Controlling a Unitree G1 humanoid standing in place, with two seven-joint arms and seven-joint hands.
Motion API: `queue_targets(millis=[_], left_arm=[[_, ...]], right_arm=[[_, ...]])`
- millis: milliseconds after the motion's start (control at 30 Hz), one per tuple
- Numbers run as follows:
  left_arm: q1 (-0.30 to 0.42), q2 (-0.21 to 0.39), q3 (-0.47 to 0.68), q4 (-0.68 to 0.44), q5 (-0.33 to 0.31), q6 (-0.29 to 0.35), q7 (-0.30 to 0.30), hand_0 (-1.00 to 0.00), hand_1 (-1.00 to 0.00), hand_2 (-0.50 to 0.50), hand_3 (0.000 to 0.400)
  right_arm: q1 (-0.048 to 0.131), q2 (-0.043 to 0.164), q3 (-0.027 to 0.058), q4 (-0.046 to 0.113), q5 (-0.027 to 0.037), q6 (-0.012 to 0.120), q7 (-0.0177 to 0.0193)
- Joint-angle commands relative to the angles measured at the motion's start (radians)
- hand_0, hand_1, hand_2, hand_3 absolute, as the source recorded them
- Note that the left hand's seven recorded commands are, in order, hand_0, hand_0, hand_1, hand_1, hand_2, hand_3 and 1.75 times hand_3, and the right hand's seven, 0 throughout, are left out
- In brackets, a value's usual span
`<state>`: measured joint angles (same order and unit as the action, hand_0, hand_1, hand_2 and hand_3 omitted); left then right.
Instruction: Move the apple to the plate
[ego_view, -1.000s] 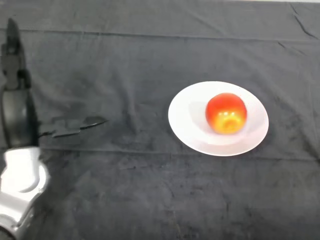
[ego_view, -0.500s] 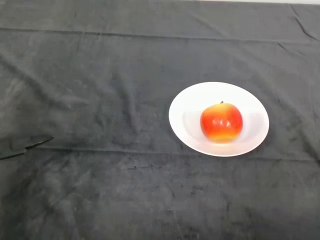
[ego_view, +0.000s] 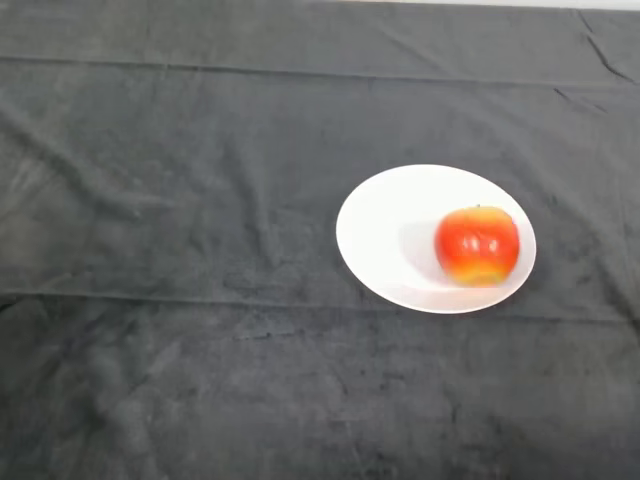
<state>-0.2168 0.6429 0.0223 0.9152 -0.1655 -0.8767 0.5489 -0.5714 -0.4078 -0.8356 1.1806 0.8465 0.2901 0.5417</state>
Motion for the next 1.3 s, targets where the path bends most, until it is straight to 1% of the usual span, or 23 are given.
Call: queue_targets(millis=[33,267,567,767,967,1300], left_arm=[[-0.034,0.028,0.051,0.044,0.023,-0.029,0.018,0.0,0.0,0.0,0.0],[-0.064,0.005,0.081,0.111,0.047,-0.047,0.031,0.0,0.0,0.0,0.0],[-0.082,0.003,0.126,0.158,0.033,-0.066,-0.005,0.0,0.0,0.0,0.0],[-0.098,-0.006,0.148,0.186,0.035,-0.079,-0.014,0.0,0.0,0.0,0.0],[-0.108,-0.018,0.162,0.198,0.046,-0.087,-0.015,0.0,0.0,0.0,0.0],[-0.107,-0.029,0.18,0.2,0.064,-0.103,-0.024,0.0,0.0,0.0,0.0]], right_arm=[[-0.025,-0.018,-0.016,0.016,-0.0008,0.004,-0.0028],[-0.026,-0.019,-0.0165,0.018,-0.0005,0.004,-0.002],[-0.026,-0.02,-0.0171,0.021,-0.0004,0.004,-0.0008],[-0.027,-0.02,-0.0174,0.022,-0.0003,0.004,-0.0001],[-0.027,-0.02,-0.0176,0.023,-0.0004,0.004,0.0005],[-0.028,-0.021,-0.0179,0.025,-0.0006,0.004,0.0013]])
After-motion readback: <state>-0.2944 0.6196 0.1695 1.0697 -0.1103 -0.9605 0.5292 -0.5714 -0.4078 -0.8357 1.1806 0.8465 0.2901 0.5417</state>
